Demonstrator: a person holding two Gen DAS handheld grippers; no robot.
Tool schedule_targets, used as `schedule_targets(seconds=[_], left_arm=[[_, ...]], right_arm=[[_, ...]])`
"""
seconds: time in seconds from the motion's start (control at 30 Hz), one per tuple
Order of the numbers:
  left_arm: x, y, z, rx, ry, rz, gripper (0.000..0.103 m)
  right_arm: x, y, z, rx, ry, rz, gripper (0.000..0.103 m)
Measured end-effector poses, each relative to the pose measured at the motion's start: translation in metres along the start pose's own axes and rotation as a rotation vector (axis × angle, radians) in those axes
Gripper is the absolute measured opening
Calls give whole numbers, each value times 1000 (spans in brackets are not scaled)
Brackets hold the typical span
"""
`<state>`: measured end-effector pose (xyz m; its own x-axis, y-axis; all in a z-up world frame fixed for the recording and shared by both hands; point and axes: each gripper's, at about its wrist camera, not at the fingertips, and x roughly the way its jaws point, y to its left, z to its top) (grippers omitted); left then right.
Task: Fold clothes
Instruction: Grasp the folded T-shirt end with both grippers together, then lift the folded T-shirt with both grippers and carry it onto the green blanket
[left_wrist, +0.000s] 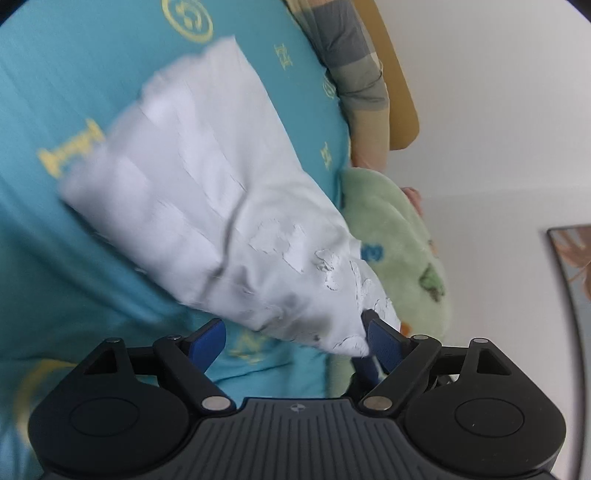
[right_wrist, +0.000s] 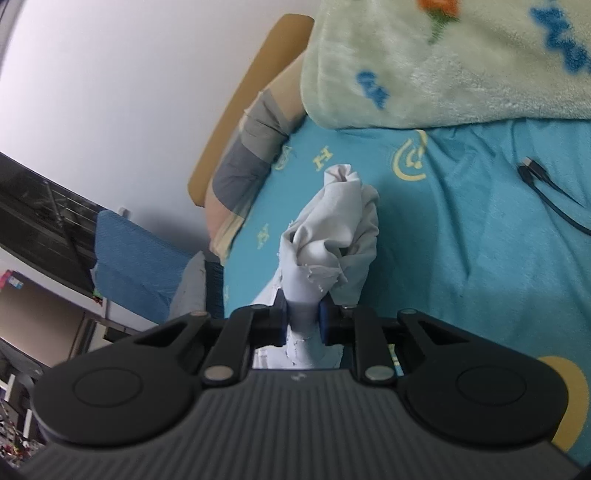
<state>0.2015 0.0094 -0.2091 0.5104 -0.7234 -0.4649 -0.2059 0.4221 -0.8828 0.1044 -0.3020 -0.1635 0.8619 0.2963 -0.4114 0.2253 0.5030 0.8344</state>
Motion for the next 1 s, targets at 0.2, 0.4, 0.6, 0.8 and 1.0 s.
schedule_targets(seconds=[0.2,0.4,0.6,0.8,1.0], left_arm=[[5,32,13,-133,-75,24,84],[-22,61,20,-268,-207,51,67],[-36,56,18,-219,-254,77,38],[-39,48,19,-209,-265,56,28],[-34,40,21,-200,-272,43,26]], right_arm=[[-2,-6,5,49,-23,9,18],[-1,-17,13,117,-45,-5,18],[2,-37,10,247,7,-38,24],[8,-53,-3,383,129,-4,65],[28,-53,-18,430,244,54,73]])
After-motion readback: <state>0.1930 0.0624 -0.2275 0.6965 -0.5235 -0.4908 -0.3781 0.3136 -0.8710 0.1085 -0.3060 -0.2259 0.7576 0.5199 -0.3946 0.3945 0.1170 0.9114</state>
